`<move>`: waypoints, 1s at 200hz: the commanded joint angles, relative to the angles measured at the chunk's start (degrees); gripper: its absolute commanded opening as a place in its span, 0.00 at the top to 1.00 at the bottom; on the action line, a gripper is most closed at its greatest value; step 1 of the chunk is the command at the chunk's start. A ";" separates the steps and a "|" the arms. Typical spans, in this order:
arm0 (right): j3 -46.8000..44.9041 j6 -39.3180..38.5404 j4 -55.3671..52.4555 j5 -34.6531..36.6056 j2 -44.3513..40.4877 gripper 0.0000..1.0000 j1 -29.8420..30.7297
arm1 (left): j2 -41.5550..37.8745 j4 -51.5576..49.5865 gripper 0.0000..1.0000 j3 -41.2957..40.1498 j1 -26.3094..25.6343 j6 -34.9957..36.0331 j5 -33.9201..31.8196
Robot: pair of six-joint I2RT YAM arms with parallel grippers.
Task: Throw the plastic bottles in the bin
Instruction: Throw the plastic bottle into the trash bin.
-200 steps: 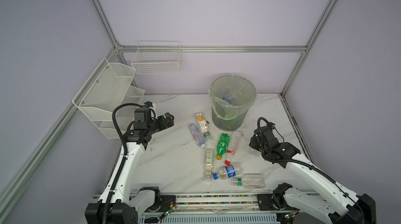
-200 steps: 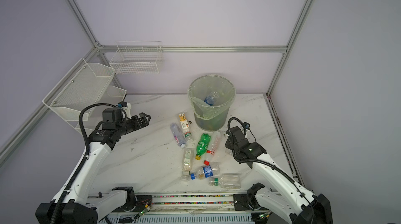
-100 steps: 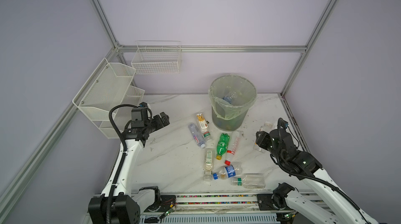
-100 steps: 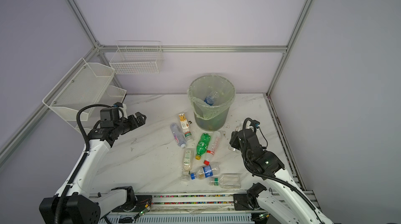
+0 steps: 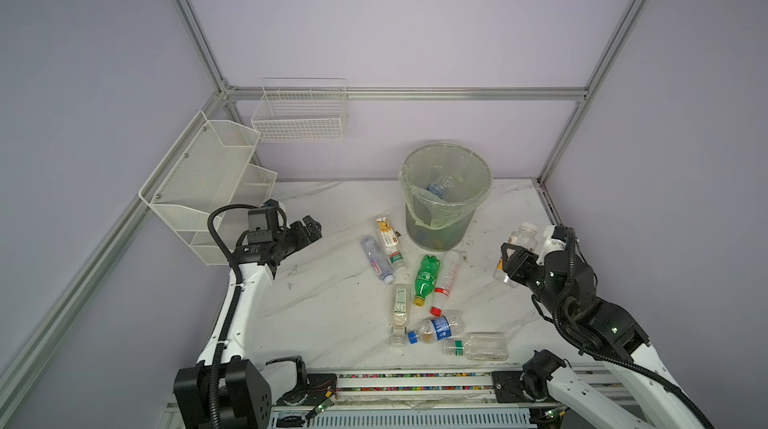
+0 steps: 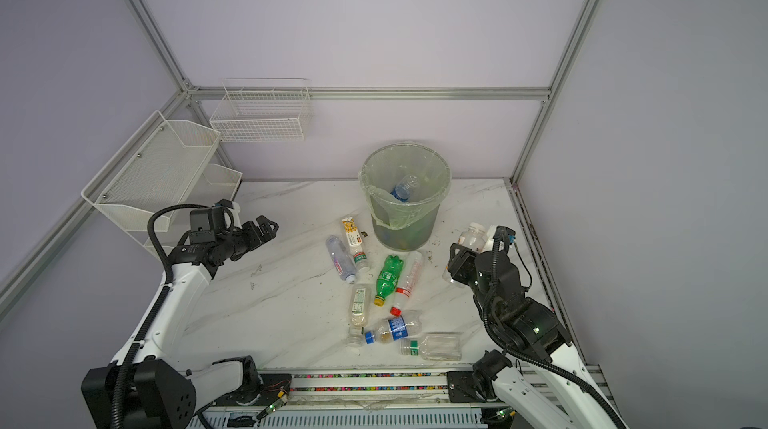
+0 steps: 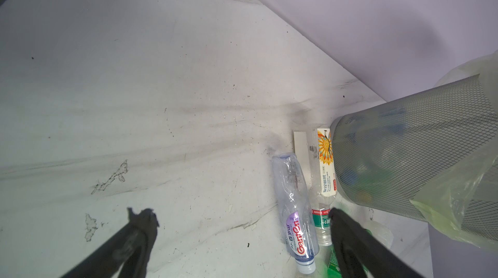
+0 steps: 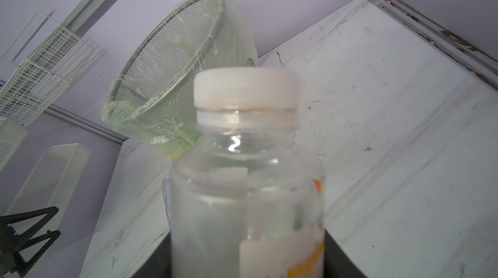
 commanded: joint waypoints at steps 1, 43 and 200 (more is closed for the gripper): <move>0.77 -1.92 3.19 0.17 -2.12 0.54 -0.36 | 0.23 2.49 0.00 -1.74 1.21 -0.99 4.18; 1.92 -4.27 6.50 0.59 -4.98 0.54 -0.37 | 1.05 3.72 0.00 -2.12 2.12 -1.08 8.55; 13.00 -6.77 17.37 -0.69 14.21 0.53 -0.37 | 1.26 3.70 0.00 -2.31 2.20 -0.43 11.28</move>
